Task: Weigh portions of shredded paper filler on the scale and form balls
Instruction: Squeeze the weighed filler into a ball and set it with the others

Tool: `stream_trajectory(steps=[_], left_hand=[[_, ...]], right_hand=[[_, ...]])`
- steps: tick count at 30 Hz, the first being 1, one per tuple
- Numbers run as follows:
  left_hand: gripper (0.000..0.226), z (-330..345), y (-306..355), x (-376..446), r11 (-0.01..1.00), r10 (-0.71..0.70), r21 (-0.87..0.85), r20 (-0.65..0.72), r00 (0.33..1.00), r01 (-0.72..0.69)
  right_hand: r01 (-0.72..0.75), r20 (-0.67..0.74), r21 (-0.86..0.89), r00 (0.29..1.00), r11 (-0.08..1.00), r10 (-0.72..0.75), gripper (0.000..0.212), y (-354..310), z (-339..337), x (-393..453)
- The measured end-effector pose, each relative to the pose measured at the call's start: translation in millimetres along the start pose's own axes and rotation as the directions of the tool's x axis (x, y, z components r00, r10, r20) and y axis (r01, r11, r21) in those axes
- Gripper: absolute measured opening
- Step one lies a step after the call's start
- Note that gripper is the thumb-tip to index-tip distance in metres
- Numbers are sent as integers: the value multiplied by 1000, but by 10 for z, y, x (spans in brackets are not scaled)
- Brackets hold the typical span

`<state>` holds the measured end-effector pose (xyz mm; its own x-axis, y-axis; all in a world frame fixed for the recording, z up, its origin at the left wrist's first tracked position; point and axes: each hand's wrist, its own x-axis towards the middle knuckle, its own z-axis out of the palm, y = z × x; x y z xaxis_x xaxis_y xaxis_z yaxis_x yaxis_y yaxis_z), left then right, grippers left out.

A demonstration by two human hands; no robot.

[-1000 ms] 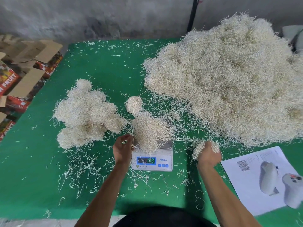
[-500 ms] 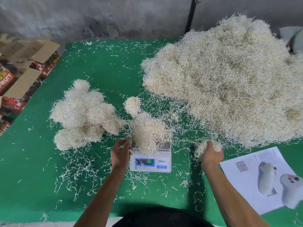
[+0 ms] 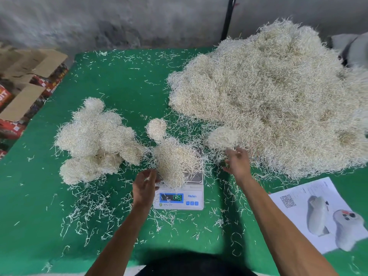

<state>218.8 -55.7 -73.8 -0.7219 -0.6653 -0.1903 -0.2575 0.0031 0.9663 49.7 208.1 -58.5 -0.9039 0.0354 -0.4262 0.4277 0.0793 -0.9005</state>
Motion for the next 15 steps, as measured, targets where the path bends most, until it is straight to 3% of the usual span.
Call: stream_trajectory(steps=[1,2,7,11,15], left_hand=[[7,9,9,-10,1000,6,1,1,1000,-6],[6,13,11,-21,1000,13,1,3,1000,-13],[19,-5,9,-66,999,24,32,23,999,-25],[22,-41,19,-57,999,15,45,64,998,-18],[21,-82,11,-44,999,-2,33,67,998,0]], right_hand=[[54,-4,-203,998,978,-56,50,84,36,-20],[97,-1,-294,995,951,-102,45,157,76,-46],[216,45,-278,976,936,-212,24,358,266,-165],[258,161,-327,963,909,-215,39,407,340,-221],[266,179,-324,959,908,-217,54,396,375,-211]])
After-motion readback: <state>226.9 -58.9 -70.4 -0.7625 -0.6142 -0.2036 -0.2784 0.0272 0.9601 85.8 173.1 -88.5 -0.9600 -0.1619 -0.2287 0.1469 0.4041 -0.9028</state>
